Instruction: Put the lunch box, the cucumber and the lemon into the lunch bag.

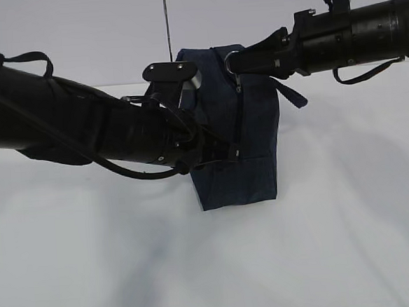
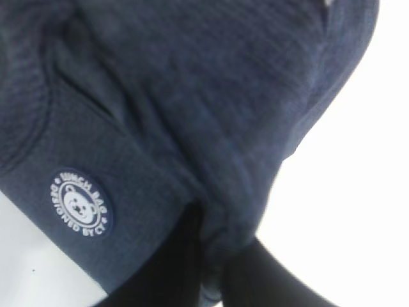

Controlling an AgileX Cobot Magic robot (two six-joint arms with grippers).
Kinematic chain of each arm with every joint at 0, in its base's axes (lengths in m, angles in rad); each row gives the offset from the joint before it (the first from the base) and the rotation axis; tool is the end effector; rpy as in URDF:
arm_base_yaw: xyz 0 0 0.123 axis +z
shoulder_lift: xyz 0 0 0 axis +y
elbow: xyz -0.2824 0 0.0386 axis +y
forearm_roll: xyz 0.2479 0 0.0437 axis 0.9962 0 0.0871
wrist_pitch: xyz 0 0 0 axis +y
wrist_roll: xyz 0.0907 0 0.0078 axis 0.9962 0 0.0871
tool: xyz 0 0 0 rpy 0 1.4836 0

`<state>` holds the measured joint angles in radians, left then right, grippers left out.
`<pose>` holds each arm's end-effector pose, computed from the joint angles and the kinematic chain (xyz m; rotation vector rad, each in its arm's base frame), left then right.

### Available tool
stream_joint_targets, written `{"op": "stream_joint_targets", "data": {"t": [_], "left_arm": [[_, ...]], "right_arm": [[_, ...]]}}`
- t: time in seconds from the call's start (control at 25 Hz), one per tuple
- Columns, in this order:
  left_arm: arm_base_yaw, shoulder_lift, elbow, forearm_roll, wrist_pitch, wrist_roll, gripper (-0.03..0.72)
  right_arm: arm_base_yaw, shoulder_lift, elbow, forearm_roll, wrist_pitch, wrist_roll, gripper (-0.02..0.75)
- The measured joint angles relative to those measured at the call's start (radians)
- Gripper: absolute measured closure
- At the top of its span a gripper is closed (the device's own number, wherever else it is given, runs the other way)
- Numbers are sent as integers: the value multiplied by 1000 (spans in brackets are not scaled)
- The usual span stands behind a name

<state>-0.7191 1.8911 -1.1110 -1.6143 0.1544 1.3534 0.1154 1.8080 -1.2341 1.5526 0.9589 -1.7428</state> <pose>0.2932 -0.2755 0.1786 0.6145 2.2606 -0.6817 0.3702 0.1180 0.2649 -0.8633 1.7665 0.9283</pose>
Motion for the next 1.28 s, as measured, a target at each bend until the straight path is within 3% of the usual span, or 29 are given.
{"op": "stream_joint_targets", "data": {"t": [0.52,0.72,1.28], "left_arm": [[0,1,-1,2,35,0,688],[0,1,-1,48,86,-22,688],[0,-29,-5,577,261,-456,689]], "right_arm": [[0,0,-60,-2,-79,2,738],[4,0,-69,-5,-119,2,738],[4,23,-81,1,-157,-5,738]]}}
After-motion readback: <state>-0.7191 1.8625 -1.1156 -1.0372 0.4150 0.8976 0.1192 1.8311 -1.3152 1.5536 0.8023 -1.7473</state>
